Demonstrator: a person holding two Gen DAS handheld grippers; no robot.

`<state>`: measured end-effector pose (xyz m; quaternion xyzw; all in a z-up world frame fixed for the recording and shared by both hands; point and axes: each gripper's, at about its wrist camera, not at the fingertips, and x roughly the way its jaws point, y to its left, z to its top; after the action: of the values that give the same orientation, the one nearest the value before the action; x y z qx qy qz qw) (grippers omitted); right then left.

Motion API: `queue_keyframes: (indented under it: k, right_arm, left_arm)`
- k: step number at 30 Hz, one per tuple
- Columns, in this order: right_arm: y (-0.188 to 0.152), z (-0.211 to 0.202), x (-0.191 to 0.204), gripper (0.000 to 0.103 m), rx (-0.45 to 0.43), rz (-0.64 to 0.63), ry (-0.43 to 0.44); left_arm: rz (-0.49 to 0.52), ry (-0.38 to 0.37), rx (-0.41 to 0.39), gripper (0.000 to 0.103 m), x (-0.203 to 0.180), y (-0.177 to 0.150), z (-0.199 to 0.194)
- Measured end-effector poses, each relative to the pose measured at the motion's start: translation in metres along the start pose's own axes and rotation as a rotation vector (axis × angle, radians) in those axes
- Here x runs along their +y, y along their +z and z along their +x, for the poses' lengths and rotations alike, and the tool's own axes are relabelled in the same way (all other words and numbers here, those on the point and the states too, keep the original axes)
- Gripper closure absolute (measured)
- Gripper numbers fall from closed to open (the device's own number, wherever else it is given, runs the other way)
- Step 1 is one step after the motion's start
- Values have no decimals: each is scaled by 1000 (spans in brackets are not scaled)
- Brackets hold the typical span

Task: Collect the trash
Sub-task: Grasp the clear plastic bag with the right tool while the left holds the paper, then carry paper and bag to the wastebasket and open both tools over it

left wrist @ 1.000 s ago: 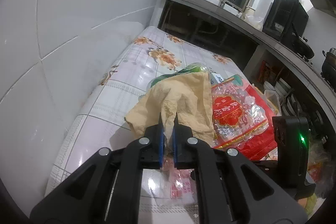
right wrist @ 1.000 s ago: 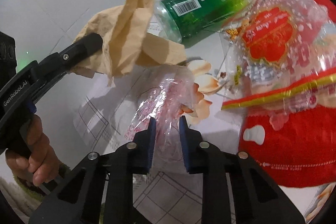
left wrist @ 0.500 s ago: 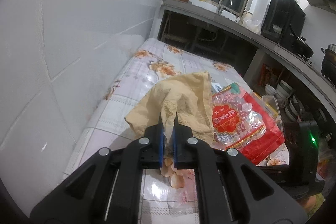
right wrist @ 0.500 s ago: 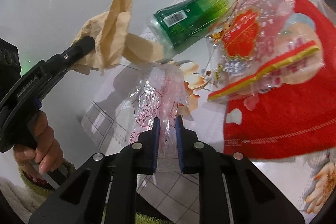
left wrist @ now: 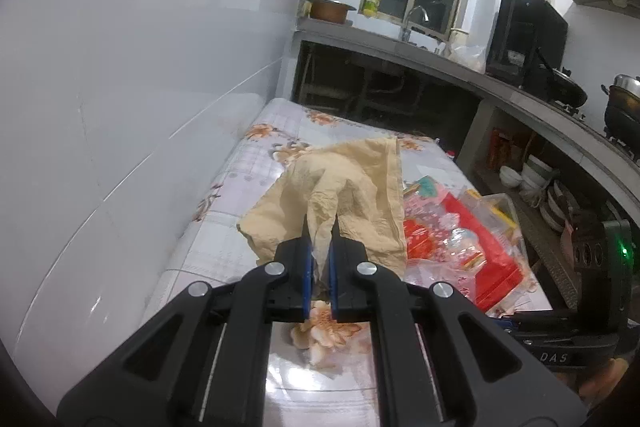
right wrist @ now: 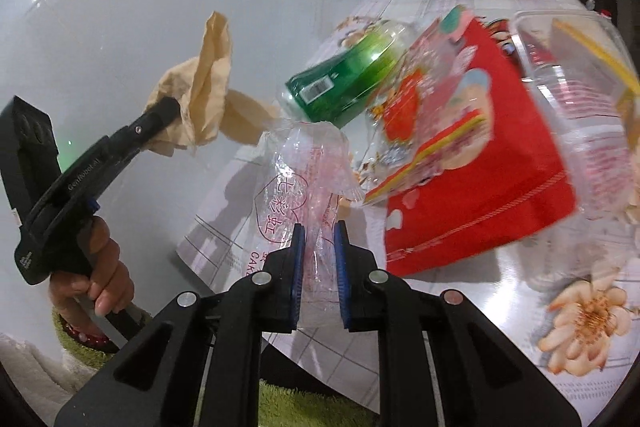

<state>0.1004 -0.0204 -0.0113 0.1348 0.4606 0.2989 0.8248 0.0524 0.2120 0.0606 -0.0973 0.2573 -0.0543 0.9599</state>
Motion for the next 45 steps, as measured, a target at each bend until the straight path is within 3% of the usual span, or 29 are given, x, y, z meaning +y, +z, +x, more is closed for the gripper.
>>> queue_keyframes:
  k: [11, 19, 26, 30, 33, 38, 45]
  right_arm:
    - [-7, -71, -29, 88, -157, 95, 51]
    - [-24, -133, -62, 88, -287, 169, -6]
    - [-51, -195, -111, 88, -416, 295, -100]
    - [-75, -233, -141, 88, -491, 374, -166]
    - [-93, -255, -166, 88, -543, 443, -225]
    - [-130, -289, -210, 88, -609, 578, -315]
    - [-203, -307, -287, 88, -614, 822, -426]
  left_arm:
    - [52, -78, -17, 98, -43, 14, -6]
    - [125, -175, -1, 98, -93, 18, 2]
    - [221, -325, 42, 98, -177, 22, 24]
    - [308, -423, 78, 98, -243, 20, 38]
    - [383, -481, 138, 98, -295, 10, 52]
    - [460, -575, 327, 98, -381, -19, 87]
    - [604, -650, 572, 98, -500, -94, 137]
